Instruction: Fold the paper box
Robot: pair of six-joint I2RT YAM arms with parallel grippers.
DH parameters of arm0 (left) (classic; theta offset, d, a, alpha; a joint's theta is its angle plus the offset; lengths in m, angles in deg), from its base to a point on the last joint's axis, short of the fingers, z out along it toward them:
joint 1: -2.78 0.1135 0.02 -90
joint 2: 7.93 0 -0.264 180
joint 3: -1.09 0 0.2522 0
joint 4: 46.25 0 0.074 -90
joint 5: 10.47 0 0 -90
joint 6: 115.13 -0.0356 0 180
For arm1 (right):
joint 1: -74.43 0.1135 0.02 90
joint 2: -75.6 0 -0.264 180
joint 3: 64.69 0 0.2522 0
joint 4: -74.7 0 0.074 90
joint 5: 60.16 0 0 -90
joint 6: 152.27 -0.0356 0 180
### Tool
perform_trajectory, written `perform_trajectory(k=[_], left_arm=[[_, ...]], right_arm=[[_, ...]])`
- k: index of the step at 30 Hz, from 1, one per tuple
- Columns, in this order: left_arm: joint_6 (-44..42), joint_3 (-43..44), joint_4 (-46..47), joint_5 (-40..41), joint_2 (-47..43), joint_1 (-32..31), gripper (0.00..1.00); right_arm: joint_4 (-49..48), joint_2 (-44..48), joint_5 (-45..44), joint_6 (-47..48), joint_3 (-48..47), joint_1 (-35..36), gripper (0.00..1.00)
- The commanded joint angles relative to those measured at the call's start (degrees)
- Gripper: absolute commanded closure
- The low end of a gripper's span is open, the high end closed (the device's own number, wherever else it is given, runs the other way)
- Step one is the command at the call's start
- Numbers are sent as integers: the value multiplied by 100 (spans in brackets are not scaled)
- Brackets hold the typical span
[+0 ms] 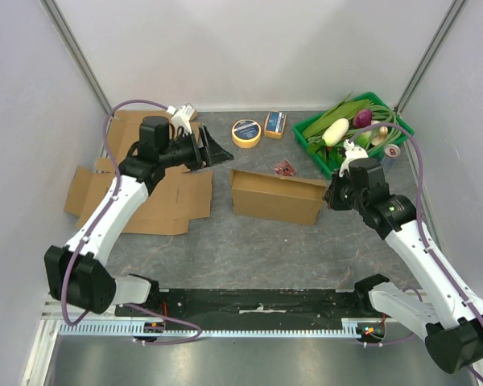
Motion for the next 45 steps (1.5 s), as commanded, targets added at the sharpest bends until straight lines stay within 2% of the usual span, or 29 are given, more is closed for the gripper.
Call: perform_trajectory(k=[1,6,11,13,17,20,24,28,32,34,35,37,38,41,45], left_arm=[[946,18,513,-233,360,-25,23],[982,-167,584,-198,510,-113,41],[1070,-229,724,-259,712,-245,44],[1078,-220,751,-277,756,-332,51],[1078,-334,830,-268,704,-403,57],[1052,-518,883,-250,625,-429,68],[929,-808,883,-154,476,-491,75],[806,-1168,962,-66,309,-526,79],[1060,-1529,1303,-101,203,-614,81],[1070,-1538,1322,-57,177,-675,82],[1052,-1538,1305,-5,177,-676,82],[1008,-1521,1252,92,142,-676,82],[982,-1521,1217,136,133,-676,82],[956,-1468,1173,136,141,-684,82],[938,-1442,1121,154,168,-684,82]], right_arm=[[327,-76,-6,115,-166,17,100],[318,-111,153,98,-227,17,100],[301,-120,197,98,-254,17,100],[301,-111,197,98,-262,17,100],[309,-138,214,89,-289,17,100],[309,-138,223,89,-280,25,100],[248,-103,206,1,-149,43,100],[169,46,39,-113,123,43,100],[213,56,-15,-192,133,43,100],[353,73,205,-402,-111,34,78],[397,82,292,-455,-226,34,62],[704,117,469,-631,-664,-1,47],[809,100,547,-667,-815,-36,36],[1231,-67,995,-755,-1228,-290,22],[1565,-278,1427,-790,-1580,-931,18]])
